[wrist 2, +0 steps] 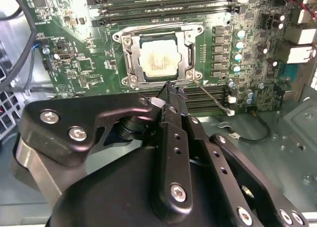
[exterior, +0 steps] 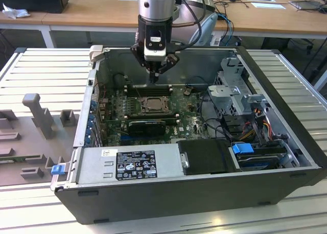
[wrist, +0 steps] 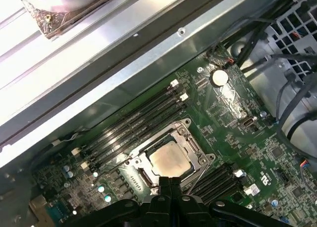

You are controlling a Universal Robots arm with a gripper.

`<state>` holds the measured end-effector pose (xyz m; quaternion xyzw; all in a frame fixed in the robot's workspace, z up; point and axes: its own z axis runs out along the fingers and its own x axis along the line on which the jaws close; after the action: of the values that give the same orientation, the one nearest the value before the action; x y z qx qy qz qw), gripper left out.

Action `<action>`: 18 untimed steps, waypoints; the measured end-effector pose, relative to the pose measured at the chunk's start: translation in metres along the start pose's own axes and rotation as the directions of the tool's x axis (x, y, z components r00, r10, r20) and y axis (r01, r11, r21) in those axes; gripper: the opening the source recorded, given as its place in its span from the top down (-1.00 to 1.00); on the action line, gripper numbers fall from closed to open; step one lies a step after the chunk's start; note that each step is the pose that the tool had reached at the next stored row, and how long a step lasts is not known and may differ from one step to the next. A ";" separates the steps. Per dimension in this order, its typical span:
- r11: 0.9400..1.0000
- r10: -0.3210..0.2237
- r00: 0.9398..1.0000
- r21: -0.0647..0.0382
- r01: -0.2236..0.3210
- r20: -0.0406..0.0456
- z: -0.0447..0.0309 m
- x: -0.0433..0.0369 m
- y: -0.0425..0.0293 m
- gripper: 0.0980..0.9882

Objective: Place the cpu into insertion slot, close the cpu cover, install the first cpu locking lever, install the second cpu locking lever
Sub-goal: 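Install the first cpu locking lever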

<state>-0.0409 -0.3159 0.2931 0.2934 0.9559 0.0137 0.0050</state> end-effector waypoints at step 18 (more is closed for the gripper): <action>0.965 -0.263 0.965 0.000 0.263 -0.007 0.0000 0.0000 0.0000 0.98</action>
<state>-0.0409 -0.3159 0.2931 0.1641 0.9863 0.0137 0.0033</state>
